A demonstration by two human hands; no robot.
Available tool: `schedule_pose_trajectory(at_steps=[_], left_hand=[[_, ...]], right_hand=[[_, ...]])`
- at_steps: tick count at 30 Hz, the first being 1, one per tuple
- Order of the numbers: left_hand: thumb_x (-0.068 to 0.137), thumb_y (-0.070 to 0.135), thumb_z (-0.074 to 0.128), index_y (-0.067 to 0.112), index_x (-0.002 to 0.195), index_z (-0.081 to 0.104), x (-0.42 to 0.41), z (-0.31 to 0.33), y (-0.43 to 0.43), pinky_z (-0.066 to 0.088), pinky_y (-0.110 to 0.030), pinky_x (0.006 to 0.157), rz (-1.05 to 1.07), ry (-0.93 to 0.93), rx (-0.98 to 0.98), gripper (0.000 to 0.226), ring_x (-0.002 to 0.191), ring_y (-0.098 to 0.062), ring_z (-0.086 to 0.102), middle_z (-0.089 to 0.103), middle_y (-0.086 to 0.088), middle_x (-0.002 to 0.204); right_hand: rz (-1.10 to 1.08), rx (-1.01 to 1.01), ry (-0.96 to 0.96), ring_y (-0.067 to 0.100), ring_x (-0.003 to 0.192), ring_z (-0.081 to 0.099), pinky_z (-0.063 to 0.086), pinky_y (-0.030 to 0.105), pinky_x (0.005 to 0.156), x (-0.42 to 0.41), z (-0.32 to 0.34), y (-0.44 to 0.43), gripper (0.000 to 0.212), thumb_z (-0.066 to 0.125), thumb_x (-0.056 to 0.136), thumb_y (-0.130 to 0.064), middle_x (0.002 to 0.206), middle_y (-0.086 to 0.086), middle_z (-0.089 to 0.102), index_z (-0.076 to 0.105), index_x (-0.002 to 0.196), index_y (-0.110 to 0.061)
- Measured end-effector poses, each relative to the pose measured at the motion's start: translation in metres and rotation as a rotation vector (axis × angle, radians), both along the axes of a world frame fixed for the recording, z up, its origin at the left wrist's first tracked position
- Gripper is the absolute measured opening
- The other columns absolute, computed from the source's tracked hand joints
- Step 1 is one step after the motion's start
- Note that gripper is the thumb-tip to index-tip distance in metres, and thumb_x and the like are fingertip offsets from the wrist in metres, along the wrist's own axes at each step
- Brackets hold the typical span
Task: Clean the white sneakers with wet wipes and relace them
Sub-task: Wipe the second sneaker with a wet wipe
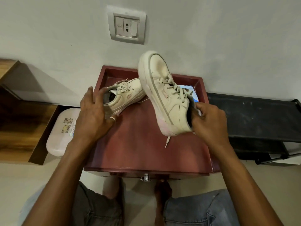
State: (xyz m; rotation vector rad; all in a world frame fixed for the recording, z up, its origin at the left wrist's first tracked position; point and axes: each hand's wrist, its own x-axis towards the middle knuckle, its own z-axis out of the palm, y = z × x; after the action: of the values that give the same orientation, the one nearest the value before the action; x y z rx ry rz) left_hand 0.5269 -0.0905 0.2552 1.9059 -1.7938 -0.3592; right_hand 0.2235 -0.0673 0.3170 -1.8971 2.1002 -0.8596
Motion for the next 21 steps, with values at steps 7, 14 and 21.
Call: schedule_pose_trajectory(at_steps=[7,14,21], left_hand=[[0.084,0.023,0.076,0.011,0.140,0.054,-0.007,-0.007,-0.017,0.051,-0.060,0.080,0.049,-0.216,0.056,0.061,0.106,-0.054,0.056,0.045,-0.028,0.135],[0.093,0.023,0.068,0.001,0.123,0.060,-0.009,0.011,-0.010,0.050,-0.050,0.084,0.218,-0.005,-0.128,0.038,0.103,-0.051,0.058,0.048,-0.029,0.135],[0.094,0.036,0.071,0.000,0.107,0.066,0.008,0.029,0.009,0.036,-0.006,0.078,0.326,0.290,-0.408,0.038,0.107,-0.015,0.048,0.052,-0.024,0.131]], right_hand=[[-0.029,0.018,-0.048,0.010,0.043,0.041,0.034,0.012,0.046,0.011,-0.006,-0.010,0.045,0.059,0.091,-0.022,0.047,-0.007,0.043,0.039,0.050,-0.021],[-0.078,-0.131,-0.122,0.009,0.040,0.042,0.033,0.010,0.044,0.016,-0.004,-0.015,0.046,0.059,0.094,-0.025,0.047,-0.013,0.042,0.040,0.052,-0.027],[-0.077,-0.180,-0.149,0.009,0.041,0.044,0.028,0.013,0.044,0.030,-0.011,-0.039,0.043,0.058,0.094,-0.029,0.046,-0.011,0.042,0.048,0.054,-0.016]])
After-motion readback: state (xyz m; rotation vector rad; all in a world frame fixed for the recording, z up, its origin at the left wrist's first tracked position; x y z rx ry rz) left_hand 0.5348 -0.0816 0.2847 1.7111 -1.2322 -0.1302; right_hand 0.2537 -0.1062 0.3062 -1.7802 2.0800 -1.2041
